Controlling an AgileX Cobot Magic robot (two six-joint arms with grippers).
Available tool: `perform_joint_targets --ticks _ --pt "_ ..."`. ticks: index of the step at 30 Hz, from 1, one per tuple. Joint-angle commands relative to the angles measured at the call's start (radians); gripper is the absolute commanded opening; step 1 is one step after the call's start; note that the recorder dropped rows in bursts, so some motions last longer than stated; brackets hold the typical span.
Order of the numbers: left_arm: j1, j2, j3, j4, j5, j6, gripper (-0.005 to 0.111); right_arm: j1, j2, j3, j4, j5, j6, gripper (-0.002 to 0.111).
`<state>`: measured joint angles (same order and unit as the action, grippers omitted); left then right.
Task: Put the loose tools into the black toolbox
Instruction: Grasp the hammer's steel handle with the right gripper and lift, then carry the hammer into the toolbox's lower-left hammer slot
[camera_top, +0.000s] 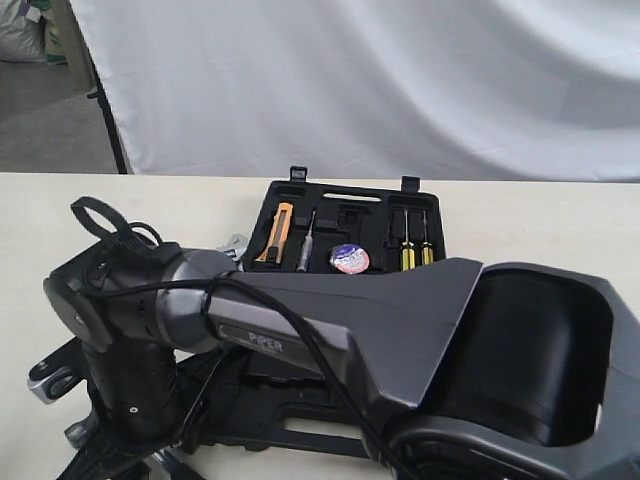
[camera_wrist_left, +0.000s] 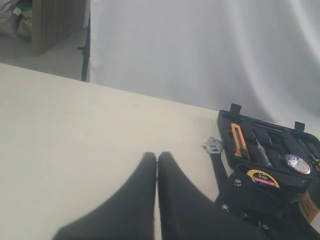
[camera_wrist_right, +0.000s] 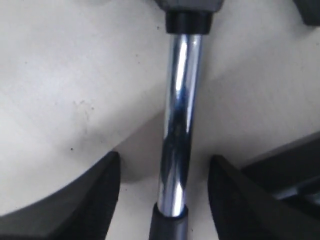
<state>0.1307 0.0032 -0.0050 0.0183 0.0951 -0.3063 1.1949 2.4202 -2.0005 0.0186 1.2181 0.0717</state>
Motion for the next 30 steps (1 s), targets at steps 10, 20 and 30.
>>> perform_joint_targets --ticks 10,20,30 --pt "0.025 -0.003 -0.003 0.004 -0.007 -0.005 0.001 -0.007 0.021 -0.164 -0.054 -0.069 -0.046 0.053" --pt "0.025 -0.003 -0.003 0.004 -0.007 -0.005 0.001 -0.030 0.104 -0.164 -0.019 -0.130 -0.104 0.036" --pt "0.025 -0.003 -0.003 0.004 -0.007 -0.005 0.001 -0.030 0.035 -0.168 0.115 -0.028 -0.173 -0.001"
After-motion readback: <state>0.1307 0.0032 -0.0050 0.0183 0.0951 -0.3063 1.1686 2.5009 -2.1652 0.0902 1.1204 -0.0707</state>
